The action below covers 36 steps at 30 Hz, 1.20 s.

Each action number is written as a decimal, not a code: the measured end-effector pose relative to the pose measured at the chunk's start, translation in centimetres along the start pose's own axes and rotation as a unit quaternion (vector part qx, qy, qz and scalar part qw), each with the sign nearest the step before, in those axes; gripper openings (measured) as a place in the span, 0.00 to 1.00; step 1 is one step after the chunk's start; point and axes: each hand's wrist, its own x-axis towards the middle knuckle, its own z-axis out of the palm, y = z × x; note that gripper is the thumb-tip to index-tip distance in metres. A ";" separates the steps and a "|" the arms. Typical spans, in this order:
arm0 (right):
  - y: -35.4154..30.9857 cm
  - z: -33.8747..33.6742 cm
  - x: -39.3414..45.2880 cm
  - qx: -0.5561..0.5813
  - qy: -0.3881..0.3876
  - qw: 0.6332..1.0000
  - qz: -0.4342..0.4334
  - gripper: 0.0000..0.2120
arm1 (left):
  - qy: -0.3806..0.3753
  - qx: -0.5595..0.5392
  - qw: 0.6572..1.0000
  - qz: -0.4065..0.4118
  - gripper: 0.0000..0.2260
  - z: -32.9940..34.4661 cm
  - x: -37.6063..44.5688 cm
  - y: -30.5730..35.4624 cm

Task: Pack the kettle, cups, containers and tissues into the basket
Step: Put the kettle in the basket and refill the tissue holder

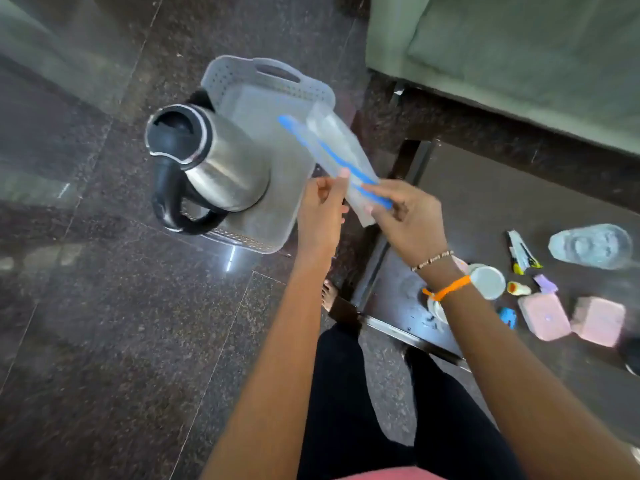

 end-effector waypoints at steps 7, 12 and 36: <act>5.1 -10.1 -10.8 0.002 0.005 0.997 0.083 0.10 | -0.076 0.009 0.997 -0.014 0.05 8.3 -9.4 -6.4; 8.4 -17.1 -15.3 -0.072 0.064 0.992 0.083 0.12 | -0.153 0.054 0.987 -0.004 0.03 13.5 -14.3 -9.9; 10.8 -26.4 -19.0 -0.258 0.052 0.961 0.086 0.12 | -0.161 0.251 0.946 0.128 0.05 22.7 -21.5 -12.2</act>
